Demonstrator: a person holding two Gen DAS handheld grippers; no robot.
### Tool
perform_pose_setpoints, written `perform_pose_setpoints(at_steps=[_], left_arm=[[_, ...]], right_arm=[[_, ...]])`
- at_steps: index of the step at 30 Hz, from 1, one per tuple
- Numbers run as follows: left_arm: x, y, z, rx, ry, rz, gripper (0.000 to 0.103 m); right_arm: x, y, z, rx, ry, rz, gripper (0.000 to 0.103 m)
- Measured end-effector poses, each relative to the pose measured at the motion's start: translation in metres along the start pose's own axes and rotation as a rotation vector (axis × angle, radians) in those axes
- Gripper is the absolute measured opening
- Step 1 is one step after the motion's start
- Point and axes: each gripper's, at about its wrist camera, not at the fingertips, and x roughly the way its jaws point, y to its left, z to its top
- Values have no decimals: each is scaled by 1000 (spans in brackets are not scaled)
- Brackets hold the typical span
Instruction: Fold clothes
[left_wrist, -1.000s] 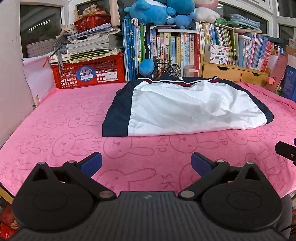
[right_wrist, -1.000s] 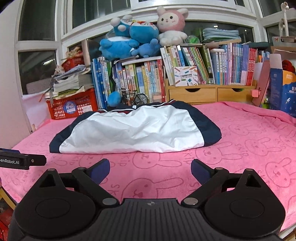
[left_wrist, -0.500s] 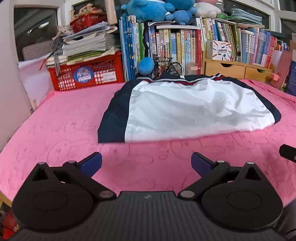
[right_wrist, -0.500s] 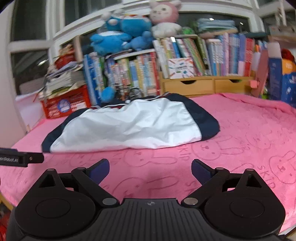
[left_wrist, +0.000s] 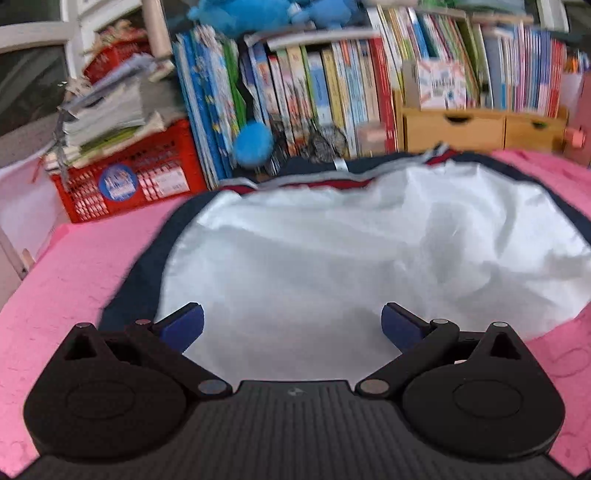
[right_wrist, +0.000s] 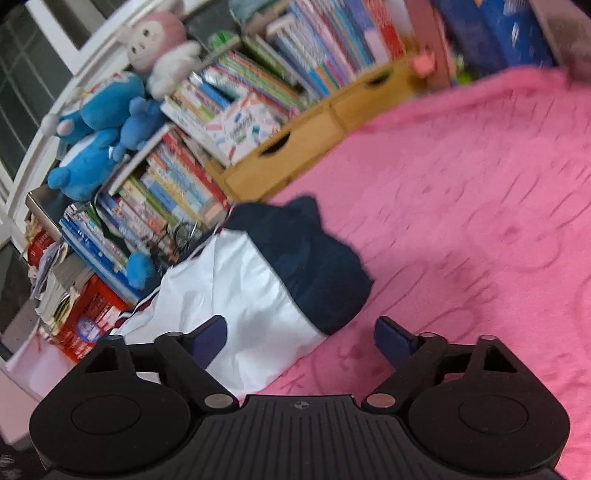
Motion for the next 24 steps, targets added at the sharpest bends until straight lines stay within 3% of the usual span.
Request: perform_pose_setpoints(at_steps=[9,12,13,14,16,17,19,21,24], left_arm=[[12,-7,-17,42,-15,20,103],[14,-3,-17,21,-6,0,103],[14,0,-17,8,-1,-12,103],[15,3,-17,-5,4,-24,103],[12,12,-18,-22,17,-51,103],[5,22,-21,-25,19,-60,103],[-12,51,-29,-58,-2,-61,103],[-28,88,-41,-128,-29,-46,103],[-41,149,-61,-258,-22,5,103]], right_arm=[[32,15,7,-31,-26,-5,88],[48,14,12,40,-55,21,88],[53,10,14,87,-66,32,79],[55,9,16,119,-59,8,53],[58,8,19,166,-35,-25,30],[56,11,19,149,-41,-29,24],[44,39,19,-16,-92,-77,19],[29,89,14,-272,-186,-135,17],[16,179,-11,-639,-318,-114,17]])
